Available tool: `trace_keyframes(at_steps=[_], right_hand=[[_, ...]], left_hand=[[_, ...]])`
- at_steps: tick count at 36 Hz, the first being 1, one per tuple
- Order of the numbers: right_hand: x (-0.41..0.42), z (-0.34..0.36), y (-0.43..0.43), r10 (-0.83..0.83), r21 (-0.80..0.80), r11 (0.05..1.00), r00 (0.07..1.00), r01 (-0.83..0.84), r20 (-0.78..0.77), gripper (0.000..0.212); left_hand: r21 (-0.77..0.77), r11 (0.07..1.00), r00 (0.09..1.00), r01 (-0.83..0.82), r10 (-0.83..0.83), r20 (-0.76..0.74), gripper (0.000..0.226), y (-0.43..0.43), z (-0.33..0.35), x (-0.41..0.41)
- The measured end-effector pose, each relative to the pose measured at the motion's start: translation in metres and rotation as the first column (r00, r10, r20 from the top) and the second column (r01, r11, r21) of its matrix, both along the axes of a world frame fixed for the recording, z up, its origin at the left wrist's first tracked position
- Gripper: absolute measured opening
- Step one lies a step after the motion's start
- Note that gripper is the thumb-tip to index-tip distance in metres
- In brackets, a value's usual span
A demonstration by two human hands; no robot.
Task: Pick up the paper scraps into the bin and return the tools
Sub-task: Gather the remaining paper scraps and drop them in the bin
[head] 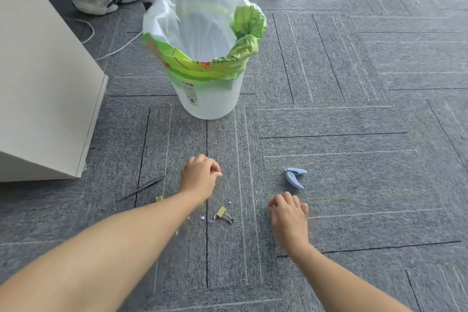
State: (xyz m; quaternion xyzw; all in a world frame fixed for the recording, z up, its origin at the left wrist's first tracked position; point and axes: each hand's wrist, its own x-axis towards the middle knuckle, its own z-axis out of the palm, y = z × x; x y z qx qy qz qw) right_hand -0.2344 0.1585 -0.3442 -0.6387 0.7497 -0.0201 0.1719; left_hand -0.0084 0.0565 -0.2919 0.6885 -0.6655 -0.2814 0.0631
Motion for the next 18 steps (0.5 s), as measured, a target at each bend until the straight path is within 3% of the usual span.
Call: trace_keyframes(at_steps=[12,18], right_hand=[[0.028,0.0,-0.043,-0.025,0.006,1.0,1.0,0.025,-0.019,0.009],[0.027,-0.001,-0.043,-0.019,0.012,1.0,1.0,0.019,-0.011,0.008]], left_hand=[[0.057,0.998,0.999,0.006,-0.008,0.042,0.007,0.029,-0.011,0.017],[0.107,0.994,1.0,0.003,-0.002,-0.01,0.008,0.038,-0.021,0.006]])
